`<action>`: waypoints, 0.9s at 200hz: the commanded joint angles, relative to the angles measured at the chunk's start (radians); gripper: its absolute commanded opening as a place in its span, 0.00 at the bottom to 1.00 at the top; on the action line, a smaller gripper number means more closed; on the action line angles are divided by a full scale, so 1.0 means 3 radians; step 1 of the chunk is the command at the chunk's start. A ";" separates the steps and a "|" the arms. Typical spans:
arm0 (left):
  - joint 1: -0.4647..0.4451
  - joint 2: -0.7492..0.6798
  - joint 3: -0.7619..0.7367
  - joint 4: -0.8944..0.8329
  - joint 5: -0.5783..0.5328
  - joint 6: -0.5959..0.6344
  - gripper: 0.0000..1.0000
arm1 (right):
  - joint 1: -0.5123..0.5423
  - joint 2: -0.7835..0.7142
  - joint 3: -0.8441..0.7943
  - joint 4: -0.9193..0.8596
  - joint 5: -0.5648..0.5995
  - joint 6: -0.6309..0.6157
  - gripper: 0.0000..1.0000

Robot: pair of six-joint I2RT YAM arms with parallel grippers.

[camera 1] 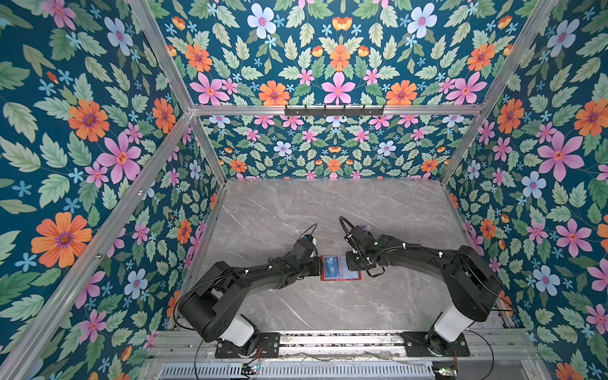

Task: Put the credit cards into the card holder

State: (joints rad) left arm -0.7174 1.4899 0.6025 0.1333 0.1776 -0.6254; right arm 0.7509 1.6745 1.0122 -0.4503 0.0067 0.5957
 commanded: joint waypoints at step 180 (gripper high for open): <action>-0.0188 0.0793 0.0475 0.0816 0.0911 -0.0133 0.30 | -0.0069 0.0121 -0.0292 0.0244 -0.0068 0.0116 0.20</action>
State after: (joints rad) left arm -0.7715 1.6997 0.7288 0.3393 0.4297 -0.6498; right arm 0.7300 1.6943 0.9360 -0.3794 0.0017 0.6182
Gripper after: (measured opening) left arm 0.301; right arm 0.205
